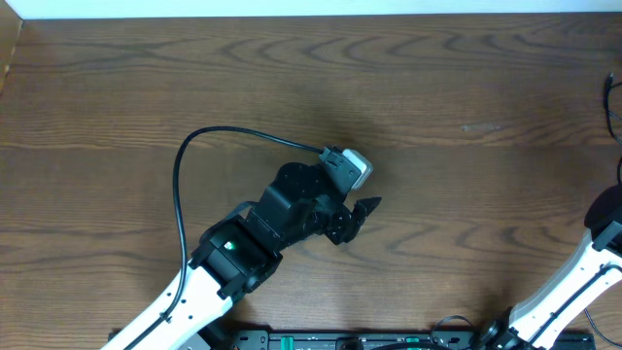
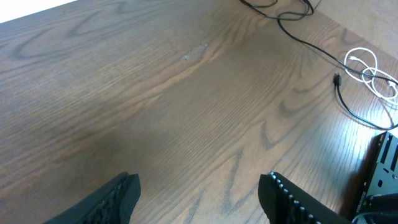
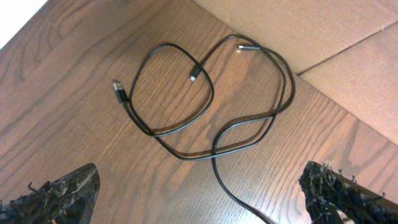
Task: Untangle cables
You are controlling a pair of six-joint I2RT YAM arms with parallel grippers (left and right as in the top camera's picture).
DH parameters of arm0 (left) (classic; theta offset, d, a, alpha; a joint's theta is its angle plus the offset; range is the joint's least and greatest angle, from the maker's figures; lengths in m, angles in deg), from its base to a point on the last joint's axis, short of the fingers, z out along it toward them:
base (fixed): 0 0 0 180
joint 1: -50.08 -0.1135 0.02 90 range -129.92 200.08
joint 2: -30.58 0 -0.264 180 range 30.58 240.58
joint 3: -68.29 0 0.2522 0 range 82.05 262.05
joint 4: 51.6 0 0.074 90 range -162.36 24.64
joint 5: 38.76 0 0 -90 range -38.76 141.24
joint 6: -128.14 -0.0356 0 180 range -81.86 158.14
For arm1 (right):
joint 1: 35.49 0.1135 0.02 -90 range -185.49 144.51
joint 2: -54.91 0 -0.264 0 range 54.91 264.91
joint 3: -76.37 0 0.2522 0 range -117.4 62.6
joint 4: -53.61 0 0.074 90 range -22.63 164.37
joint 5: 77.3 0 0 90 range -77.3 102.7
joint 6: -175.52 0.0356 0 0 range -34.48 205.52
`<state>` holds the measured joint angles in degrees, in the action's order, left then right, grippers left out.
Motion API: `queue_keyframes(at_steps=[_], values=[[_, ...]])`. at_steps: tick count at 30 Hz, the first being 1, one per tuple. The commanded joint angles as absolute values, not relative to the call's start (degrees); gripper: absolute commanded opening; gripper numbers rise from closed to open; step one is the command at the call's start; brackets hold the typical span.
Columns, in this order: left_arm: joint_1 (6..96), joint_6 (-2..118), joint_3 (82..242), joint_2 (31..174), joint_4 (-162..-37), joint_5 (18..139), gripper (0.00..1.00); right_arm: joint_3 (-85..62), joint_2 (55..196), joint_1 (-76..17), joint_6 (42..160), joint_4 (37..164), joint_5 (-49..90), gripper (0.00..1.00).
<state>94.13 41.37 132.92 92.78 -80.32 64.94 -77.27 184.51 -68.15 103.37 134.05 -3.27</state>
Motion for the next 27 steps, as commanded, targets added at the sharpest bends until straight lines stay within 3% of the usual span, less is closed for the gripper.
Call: queue_keyframes(at_steps=[1, 6, 12, 19, 27], values=[[94.3, 41.9, 134.0, 92.2, -80.7, 65.8, 0.66, -78.0, 184.0, -68.2, 105.2, 134.7, -4.7, 0.99], [94.3, 41.8, 134.0, 92.2, -82.0, 65.8, 0.66, -78.0, 184.0, -68.1, 103.8, 135.9, -1.0, 0.99], [94.3, 40.4, 134.0, 90.9, -83.4, 62.7, 0.66, -78.0, 184.0, -68.1, 85.8, 135.8, 19.8, 0.99], [94.2, 41.4, 134.0, 84.1, -88.0, 42.5, 0.65, -78.0, 183.5, -68.0, 85.7, 142.6, 18.7, 0.99], [94.1, 46.0, 134.0, 78.2, -94.1, 30.8, 0.65, -78.0, 181.0, -64.4, 86.1, 144.7, 18.8, 0.99]])
